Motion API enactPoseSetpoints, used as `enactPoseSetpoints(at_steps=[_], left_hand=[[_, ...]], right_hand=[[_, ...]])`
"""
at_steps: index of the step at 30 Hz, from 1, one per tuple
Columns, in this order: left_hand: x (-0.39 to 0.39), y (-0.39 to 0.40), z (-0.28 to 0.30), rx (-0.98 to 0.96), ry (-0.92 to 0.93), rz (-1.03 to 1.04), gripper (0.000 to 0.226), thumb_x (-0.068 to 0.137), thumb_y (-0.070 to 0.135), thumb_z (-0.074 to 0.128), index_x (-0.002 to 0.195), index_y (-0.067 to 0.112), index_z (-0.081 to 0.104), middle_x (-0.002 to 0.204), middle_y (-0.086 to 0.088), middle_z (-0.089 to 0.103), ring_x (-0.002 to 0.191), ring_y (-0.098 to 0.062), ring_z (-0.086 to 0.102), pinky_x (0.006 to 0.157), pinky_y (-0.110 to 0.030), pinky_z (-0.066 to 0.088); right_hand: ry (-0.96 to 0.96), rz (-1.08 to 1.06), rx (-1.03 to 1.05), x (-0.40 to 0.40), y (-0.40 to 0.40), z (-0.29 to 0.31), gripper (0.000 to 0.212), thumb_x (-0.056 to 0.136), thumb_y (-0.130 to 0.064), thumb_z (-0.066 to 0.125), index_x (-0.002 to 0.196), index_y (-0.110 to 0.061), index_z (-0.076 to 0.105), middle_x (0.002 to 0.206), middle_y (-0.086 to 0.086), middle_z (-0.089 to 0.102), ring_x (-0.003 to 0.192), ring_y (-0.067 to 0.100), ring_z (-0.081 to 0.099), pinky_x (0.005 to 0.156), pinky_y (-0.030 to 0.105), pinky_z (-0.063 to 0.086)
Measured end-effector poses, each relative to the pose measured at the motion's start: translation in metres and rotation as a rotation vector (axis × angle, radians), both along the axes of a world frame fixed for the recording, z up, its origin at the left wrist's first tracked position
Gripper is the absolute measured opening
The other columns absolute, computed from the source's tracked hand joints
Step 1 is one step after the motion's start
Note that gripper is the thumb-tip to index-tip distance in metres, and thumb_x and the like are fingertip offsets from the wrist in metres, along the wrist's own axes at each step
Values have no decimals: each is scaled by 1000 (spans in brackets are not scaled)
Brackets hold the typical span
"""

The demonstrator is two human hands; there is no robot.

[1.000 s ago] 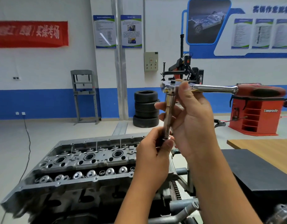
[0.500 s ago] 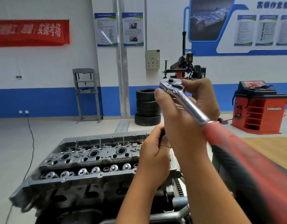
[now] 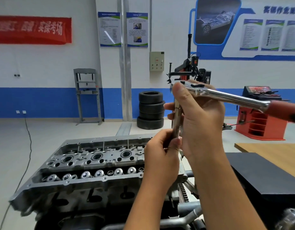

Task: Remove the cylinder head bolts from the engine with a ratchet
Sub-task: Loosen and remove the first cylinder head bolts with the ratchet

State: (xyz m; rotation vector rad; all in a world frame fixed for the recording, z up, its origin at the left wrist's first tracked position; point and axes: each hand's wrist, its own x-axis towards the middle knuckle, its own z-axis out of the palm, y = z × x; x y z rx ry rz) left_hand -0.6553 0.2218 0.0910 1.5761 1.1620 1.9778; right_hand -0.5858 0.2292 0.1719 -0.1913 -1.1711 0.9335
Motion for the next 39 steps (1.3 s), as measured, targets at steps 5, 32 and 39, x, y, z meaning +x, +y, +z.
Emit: enactPoseSetpoints(at_steps=[5,32,39], left_hand=[[1,2,-2,19,-16,25,35,95,-2,67,77,28,69,69,11,69,63,-9,58,60,-29,47],[4,-7,-2,-4,-6,42,28,99,3,62,85,27,64,71,10,69,61,-9,57,55,-30,46],[6,-10,2,-25,-6,61,24,95,-3,65,95,21,64,84,8,74,73,-7,66,67,-24,53]], right_hand=[[-362,-119,-14,9,10,0,76,51,-79,86,86,-20,54,108,26,70,67,11,72,77,43,59],[-165,-13,13,-1,14,0,57,69,-55,89,96,-15,59,88,24,66,45,14,52,51,30,42],[90,321,-37,7,19,-1,56,83,-45,75,114,-3,56,102,25,60,54,24,50,50,28,39]])
